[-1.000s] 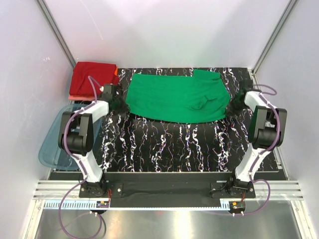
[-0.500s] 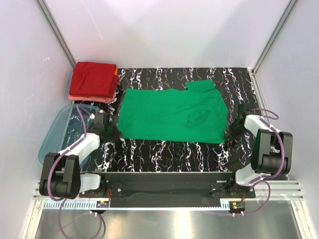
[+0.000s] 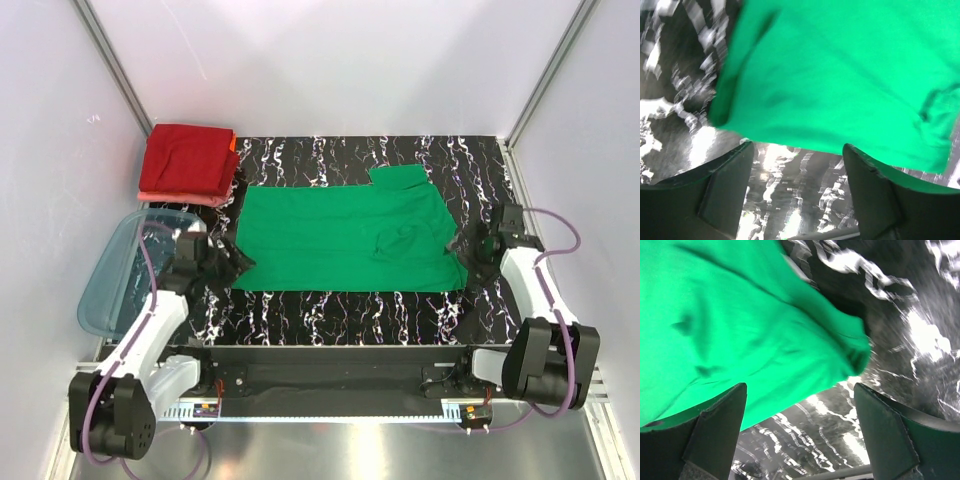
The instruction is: Fold and stack the t-shirts
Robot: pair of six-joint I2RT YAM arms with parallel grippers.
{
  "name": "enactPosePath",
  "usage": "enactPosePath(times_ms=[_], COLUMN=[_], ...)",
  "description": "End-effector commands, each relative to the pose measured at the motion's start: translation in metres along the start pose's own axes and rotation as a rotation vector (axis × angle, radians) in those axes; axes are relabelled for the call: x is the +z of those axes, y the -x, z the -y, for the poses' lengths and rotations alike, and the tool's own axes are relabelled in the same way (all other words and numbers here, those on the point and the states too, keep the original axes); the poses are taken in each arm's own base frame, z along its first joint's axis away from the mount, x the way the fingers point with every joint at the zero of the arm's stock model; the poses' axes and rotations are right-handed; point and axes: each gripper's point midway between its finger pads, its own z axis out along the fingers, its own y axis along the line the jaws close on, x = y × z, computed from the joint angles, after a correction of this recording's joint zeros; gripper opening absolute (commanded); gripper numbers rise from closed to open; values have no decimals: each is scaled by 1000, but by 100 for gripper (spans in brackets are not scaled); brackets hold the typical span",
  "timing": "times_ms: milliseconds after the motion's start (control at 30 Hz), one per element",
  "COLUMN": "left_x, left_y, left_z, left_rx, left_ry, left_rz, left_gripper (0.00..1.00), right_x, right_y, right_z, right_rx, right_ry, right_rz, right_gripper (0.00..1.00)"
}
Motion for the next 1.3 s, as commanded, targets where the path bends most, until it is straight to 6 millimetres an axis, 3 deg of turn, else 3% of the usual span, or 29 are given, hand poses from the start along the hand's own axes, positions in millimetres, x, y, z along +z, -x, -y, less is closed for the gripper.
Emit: enactPosePath(times_ms=[0, 33, 100, 133, 200, 233, 267, 300, 333, 367, 400, 433, 467, 500, 533, 567, 600, 633, 667, 700, 733, 767, 800, 833, 967, 1067, 1167, 1200, 1267], left_x=[-39, -51, -59, -66, -70, -71, -70, -68, -63, -59, -57, -53, -51, -49, -51, -52, -53, -53, -53, -53, -52, -51, -51, -50, -48, -47, -46, -46, -46], left_y=[30, 40, 34, 41, 42, 44, 43, 42, 37, 34, 31, 23, 25, 24, 26, 27, 29, 29, 29, 28, 27, 27, 27, 26, 25, 25, 25, 25, 26], left_z=[50, 65, 62, 69, 62, 60, 56, 54, 47, 44, 52, 50, 53, 51, 53, 53, 53, 52, 52, 52, 52, 52, 53, 52, 53, 52, 51, 50, 50], left_rx=[167, 206, 285, 318, 396, 422, 445, 490, 493, 488, 480, 480, 478, 479, 487, 493, 497, 497, 497, 495, 495, 493, 496, 496, 494, 491, 491, 489, 489], left_ry=[-130, -165, -140, -141, -106, -94, -82, -88, -74, -69, -119, -140, -157, -155, -156, -157, -153, -152, -153, -157, -156, -156, -164, -160, -165, -165, -159, -155, -151], left_rz=[35, 50, -12, -8, -22, -19, -25, -30, -49, -59, -65, -81, -62, -61, -50, -44, -35, -31, -28, -31, -34, -34, -37, -42, -46, -50, -52, -51, -49], left_gripper=[81, 88, 90, 91, 92, 92, 93, 93, 94, 94, 94, 94, 94, 94, 94, 94, 94, 94, 94, 94, 94, 94, 94, 94, 94, 94, 94, 94, 94], right_x=[-33, -27, -34, -19, -20, 1, 6, 0, 23, 28, 22, 49, 58, 52, 84, 94, 88, 121, 130, 123, 157, 166, 159, 185, 211, 218, 227, 231, 240], right_y=[45, 50, 77, 82, 111, 113, 121, 140, 145, 153, 170, 173, 176, 195, 190, 193, 206, 198, 200, 213, 207, 207, 218, 210, 202, 193, 185, 163, 152], right_z=[-46, -52, -74, -79, -108, -114, -124, -148, -150, -157, -178, -177, -181, -199, -199, -203, -219, -217, -220, -234, -225, -229, -241, -235, -243, -255, -254, -266, -262], right_rx=[-101, -114, -142, -150, -177, -182, -188, -223, -233, -252, -302, -313, -327, -359, -369, -376, -392, -404, -416, -431, -436, -445, -444, -443, -440, -431, -440, -470, -462], right_ry=[145, 148, 180, 172, 223, 229, 244, 287, 252, 248, 274, 231, 218, 244, 216, 209, 229, 203, 192, 198, 155, 154, 176, 163, 189, 248, 241, 254, 249], right_rz=[110, 92, 130, 90, 120, 64, 63, 102, 84, 98, 147, 131, 123, 169, 126, 121, 153, 112, 117, 158, 128, 131, 173, 144, 147, 130, 115, 89, 52], right_gripper=[94, 94, 94, 94, 93, 93, 93, 91, 90, 90, 89, 88, 88, 87, 86, 85, 84, 83, 83, 83, 82, 82, 82, 81, 79, 75, 69, 66, 62])
